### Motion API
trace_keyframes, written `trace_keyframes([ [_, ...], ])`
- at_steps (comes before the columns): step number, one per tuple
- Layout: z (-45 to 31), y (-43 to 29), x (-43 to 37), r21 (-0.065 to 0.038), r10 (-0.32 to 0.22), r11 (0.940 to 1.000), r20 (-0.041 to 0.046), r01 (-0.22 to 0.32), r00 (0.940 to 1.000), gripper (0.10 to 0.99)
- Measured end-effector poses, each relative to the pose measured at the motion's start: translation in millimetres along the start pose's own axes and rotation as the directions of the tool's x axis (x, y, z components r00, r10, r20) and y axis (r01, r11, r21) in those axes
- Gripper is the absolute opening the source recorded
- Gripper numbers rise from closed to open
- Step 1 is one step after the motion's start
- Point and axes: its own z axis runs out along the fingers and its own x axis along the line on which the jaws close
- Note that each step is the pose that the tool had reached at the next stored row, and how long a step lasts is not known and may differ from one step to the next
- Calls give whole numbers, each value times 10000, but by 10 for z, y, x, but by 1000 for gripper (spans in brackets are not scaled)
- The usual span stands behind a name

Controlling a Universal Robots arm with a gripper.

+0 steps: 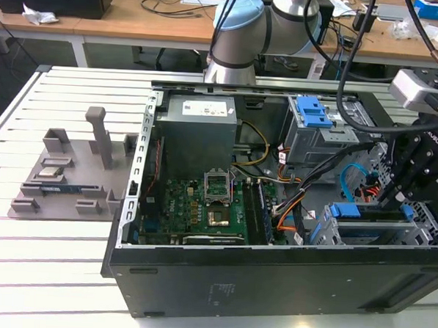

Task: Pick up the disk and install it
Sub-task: 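Insert the first disk wire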

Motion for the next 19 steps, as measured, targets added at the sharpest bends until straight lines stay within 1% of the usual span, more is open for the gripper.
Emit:
trace_keyframes([
  [1,-3,0,0,0,1,10000,-9,-1,10000,176],
  [2,-13,1,2,3,2,10000,-23,-2,10000,239],
  [3,-48,5,4,2,2,10000,-21,-2,10000,239],
  [5,-152,17,-11,2,3,10000,-22,-3,10000,239],
  [6,-192,22,-18,2,3,10000,-20,-3,10000,224],
  [7,-252,29,-26,2,3,10000,-22,-3,10000,157],
  [8,-290,33,-29,2,2,10000,-23,-2,10000,106],
  [9,-375,42,-36,2,3,10000,-22,-3,10000,106],
  [11,-484,54,-40,1,2,10000,-21,-2,10000,106],
  [13,-505,56,-39,2,2,10000,-21,-2,10000,106],
  [19,-506,57,-39,2,3,10000,-21,-3,10000,106],
])
